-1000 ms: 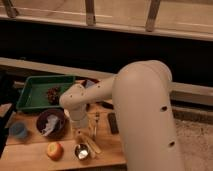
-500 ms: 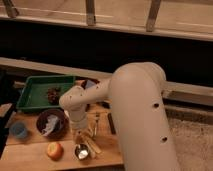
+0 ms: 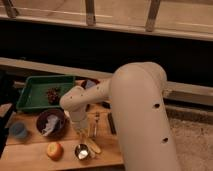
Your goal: Place banana in tray
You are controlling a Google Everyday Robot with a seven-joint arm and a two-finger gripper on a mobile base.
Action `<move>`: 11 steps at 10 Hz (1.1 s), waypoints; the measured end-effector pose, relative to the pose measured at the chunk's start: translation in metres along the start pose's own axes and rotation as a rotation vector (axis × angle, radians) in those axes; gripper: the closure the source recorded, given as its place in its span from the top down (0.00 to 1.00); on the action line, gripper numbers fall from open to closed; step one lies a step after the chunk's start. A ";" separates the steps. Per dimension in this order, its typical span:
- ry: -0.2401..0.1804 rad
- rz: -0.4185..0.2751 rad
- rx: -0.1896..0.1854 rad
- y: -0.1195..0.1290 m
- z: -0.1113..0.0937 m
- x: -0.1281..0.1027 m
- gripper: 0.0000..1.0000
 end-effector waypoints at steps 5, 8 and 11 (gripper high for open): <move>-0.080 0.020 -0.018 -0.010 -0.050 0.003 0.00; -0.189 0.055 -0.007 -0.027 -0.126 -0.001 0.00; -0.324 0.091 -0.011 -0.046 -0.211 -0.024 0.00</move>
